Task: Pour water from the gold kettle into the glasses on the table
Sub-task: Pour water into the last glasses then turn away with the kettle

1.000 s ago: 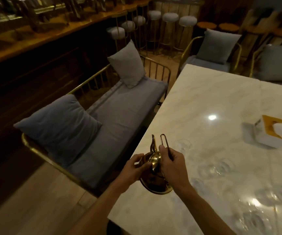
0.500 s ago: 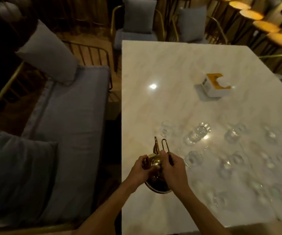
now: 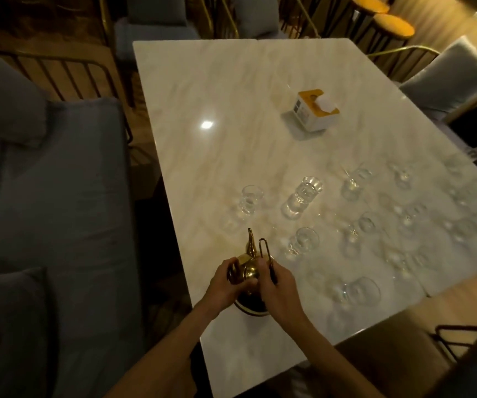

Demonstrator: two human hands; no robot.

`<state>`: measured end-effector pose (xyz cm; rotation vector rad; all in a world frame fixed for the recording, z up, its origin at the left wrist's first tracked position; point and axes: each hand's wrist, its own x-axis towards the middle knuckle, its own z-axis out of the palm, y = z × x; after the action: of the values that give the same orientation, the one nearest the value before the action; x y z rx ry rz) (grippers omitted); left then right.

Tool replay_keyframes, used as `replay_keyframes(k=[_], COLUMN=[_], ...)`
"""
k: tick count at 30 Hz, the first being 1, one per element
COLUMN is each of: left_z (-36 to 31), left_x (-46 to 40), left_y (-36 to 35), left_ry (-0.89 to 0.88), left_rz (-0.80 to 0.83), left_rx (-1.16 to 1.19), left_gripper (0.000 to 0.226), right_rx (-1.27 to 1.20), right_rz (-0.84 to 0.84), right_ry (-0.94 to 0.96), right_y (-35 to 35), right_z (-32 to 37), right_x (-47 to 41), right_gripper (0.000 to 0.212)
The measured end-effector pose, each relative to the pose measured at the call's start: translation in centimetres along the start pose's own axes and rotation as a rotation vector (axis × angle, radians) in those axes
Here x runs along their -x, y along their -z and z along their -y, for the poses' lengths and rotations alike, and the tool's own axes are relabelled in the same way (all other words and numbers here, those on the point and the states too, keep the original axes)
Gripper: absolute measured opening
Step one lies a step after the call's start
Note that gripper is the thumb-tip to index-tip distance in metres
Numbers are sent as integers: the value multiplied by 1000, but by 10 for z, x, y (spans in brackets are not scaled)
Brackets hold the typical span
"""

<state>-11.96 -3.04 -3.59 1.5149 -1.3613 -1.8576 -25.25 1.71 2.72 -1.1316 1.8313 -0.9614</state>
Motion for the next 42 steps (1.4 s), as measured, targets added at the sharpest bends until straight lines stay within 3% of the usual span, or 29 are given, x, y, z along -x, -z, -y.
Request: replay_keyframes(k=[14,19,26,42], left_z=[22,21,24,9], left_x=[-7,-7,-11,1], left_y=[2,2,3,-9], left_ry=[-16,-24,-17,49], left_rz=[-30,-17,-6,-80], left_rx=[23,13,-56,-147], left_gripper=[78,80,80,66], right_rx=[-102,-76,47,305], right_rz=[37,28,-43,242], right_ry=[-10,-8,26,51], right_y=[-9,-8,0,21], right_z=[-7,-11,-22,-7], right_x=[10,9,-2,-18], right_gripper=[20,22,5,15])
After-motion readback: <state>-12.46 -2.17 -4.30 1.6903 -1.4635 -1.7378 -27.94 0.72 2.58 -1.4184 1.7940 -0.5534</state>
